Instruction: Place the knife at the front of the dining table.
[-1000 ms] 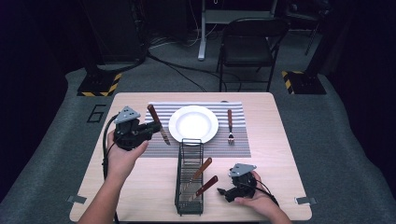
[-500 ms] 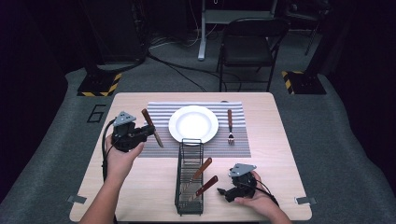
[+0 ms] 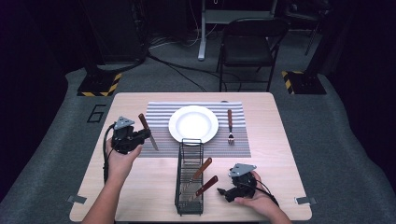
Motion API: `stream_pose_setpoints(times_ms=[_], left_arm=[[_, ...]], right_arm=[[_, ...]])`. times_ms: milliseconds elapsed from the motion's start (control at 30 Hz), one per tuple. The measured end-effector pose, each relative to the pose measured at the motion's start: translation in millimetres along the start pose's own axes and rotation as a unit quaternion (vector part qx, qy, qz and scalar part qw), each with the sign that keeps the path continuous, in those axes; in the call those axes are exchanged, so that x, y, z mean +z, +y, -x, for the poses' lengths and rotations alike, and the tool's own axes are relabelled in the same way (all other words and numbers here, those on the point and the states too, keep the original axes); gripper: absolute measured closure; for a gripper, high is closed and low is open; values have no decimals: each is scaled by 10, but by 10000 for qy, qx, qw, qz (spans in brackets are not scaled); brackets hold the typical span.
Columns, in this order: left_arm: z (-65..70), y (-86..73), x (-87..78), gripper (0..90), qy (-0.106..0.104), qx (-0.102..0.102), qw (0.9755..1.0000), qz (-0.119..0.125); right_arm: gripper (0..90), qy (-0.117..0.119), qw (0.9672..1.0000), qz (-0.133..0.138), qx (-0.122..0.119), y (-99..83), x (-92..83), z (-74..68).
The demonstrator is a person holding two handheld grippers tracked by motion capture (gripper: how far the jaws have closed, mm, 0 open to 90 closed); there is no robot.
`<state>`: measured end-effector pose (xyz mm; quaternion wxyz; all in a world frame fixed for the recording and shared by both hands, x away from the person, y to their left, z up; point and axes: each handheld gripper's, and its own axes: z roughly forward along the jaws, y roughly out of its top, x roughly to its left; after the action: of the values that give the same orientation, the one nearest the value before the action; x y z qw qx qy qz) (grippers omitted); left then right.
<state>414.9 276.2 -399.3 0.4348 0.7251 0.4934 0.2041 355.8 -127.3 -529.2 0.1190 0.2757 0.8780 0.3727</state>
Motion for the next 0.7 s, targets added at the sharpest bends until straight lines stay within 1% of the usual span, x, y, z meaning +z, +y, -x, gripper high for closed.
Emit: stream_pose_setpoints(times_ms=[100, 133, 233, 300, 333, 400, 533, 633, 700], left_arm=[[-23, -15, 22, 803, 39, -23, 10000, -19], [-40, -31, 40, 803, 50, -57, 10000, -58], [-53, -43, 56, 803, 51, -59, 9999, -114], [-54, -58, 77, 803, 88, -41, 9998, -144], [-53, -62, 82, 803, 68, -59, 9998, -172], [-52, -66, 93, 803, 78, -63, 9998, -155], [-56, -80, 128, 803, 102, -48, 9997, -209], [-61, -89, 156, 803, 112, -73, 9996, -230], [-57, -87, 177, 803, 135, -48, 9996, -243]], right_arm=[[62, 0, 10000, -1, 1, 0, 0, 0], [63, 1, 10000, 0, 0, 0, 0, 0], [63, 0, 10000, 0, 0, 0, 0, 0], [63, 1, 10000, 1, -3, 0, 0, 0], [62, 1, 10000, 2, -1, 0, 0, 0], [63, 0, 10000, 1, 0, 0, 0, 0], [63, 1, 10000, 0, 1, 0, 0, 0], [63, 1, 10000, 1, 2, 0, 0, 0], [63, 0, 10000, 1, 4, 0, 0, 0]])
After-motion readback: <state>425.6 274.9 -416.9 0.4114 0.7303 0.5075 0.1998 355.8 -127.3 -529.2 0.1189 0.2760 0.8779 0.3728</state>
